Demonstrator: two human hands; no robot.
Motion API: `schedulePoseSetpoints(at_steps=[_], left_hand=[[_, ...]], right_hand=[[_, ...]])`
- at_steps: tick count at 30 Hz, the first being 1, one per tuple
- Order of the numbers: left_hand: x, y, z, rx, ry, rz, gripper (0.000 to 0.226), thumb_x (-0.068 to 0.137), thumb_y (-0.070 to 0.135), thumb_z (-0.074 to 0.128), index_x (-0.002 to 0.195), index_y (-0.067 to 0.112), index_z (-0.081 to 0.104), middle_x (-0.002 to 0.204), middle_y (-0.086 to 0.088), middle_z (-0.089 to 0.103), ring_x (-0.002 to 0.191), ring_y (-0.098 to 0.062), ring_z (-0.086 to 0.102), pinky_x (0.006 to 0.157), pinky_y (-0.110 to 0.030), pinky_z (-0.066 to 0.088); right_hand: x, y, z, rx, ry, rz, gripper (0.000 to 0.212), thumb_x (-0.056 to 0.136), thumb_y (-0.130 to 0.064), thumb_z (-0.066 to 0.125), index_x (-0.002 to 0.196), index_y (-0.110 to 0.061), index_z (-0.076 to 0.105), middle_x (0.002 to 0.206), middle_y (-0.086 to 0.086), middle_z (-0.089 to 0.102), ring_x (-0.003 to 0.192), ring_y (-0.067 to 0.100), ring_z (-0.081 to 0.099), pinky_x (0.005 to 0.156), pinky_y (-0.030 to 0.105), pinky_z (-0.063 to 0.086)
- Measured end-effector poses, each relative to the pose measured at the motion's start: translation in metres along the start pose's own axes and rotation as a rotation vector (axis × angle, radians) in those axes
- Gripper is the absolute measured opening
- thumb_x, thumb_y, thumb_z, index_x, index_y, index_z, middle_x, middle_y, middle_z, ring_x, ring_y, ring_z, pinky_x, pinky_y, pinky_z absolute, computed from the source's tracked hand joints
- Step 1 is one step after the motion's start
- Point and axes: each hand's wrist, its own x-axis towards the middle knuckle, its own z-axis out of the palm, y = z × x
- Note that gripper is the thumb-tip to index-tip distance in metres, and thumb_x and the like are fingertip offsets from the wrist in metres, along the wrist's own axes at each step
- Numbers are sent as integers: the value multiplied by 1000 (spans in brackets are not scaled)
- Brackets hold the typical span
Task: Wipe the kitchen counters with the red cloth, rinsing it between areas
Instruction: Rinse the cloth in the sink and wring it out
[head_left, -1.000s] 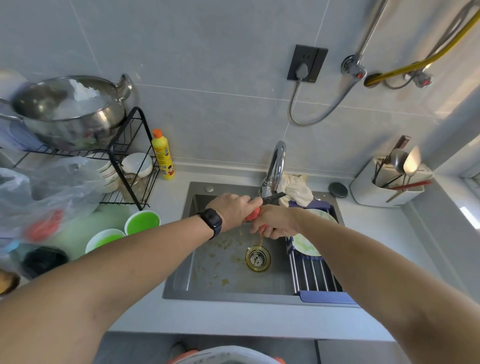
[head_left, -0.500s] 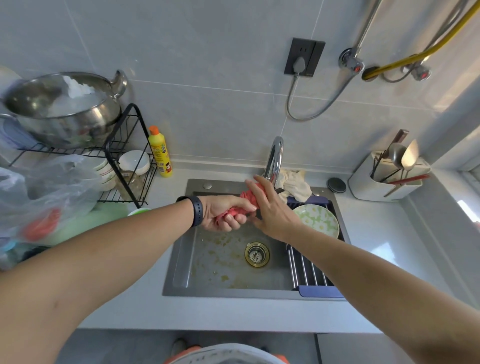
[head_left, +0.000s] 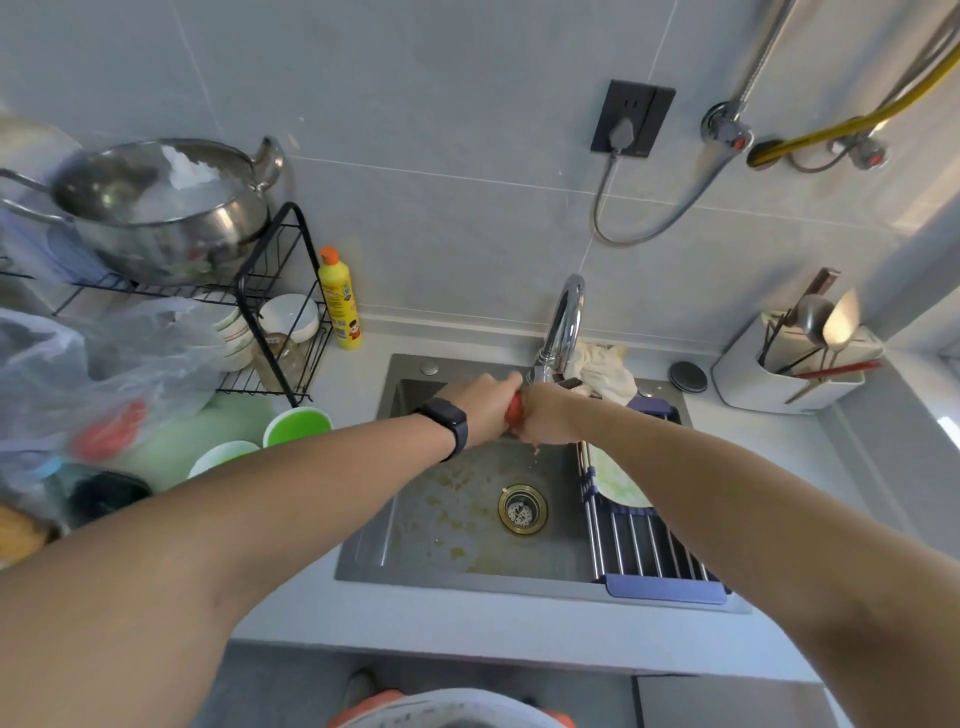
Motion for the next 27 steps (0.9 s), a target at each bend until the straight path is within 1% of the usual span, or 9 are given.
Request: schedulePoseSetpoints(at_steps=[3,6,8,10,14,16,21,24,27], left_hand=[[8,-3,-7,251,76,92,43,101,16,53,139,14,35,103,-15,70,88,-36,67,63,-39,40],[15,-4,-11,389,138,146,43,99,18,55,137,14,35,106,-12,73,92,-36,71,64,-39,42],[17,-6,-9,452,175,185,43,98,20,57,136,16,38,108,-10,72,92,-36,71,65,-39,44],[17,-12,-3,401,193,173,36,98,16,55,132,18,45,111,-9,69,93,-36,69,66,-39,43],[16,-16,8,8,163,-15,16,96,15,55,110,19,62,99,-8,67,92,-35,66,65,-32,40],[16,-16,9,-303,14,-126,7,95,11,57,95,15,63,83,-4,61,81,-30,61,57,-29,34],[-1,-31,-5,-1150,-669,-360,11,98,23,68,98,16,60,65,4,44,45,-4,32,36,-15,23],[-5,-30,-12,-1328,-1003,-361,25,103,26,59,80,19,55,62,8,38,40,0,30,32,-10,21],[-4,-30,-22,-1319,-1148,-281,41,107,28,50,67,22,54,57,12,38,37,0,32,31,-9,24]], right_hand=[[3,8,-6,424,-47,121,7,83,-2,59,83,-7,64,62,6,49,50,19,42,47,22,37],[0,12,0,737,-104,117,15,80,2,61,86,-11,63,58,2,40,46,15,30,43,20,29],[-1,8,6,799,-37,104,10,83,-1,65,85,-11,63,60,2,43,48,14,35,43,23,31],[1,4,13,596,160,90,6,87,-7,68,92,-10,66,68,-1,54,61,18,53,50,24,37],[6,7,39,561,507,-1,65,87,-15,70,146,-21,45,127,6,61,113,26,59,77,25,41],[0,12,54,553,628,-106,80,89,-14,68,158,-24,29,151,9,41,123,27,54,87,27,44],[-13,31,76,-4,853,-430,94,82,-11,74,159,-26,22,159,21,22,130,50,47,102,55,53],[-8,32,60,-239,1047,-606,71,94,-21,71,154,-27,33,154,21,30,135,53,44,108,63,44],[-9,30,27,-427,1143,-822,50,101,-32,65,145,-24,45,144,14,45,134,52,49,110,68,38]])
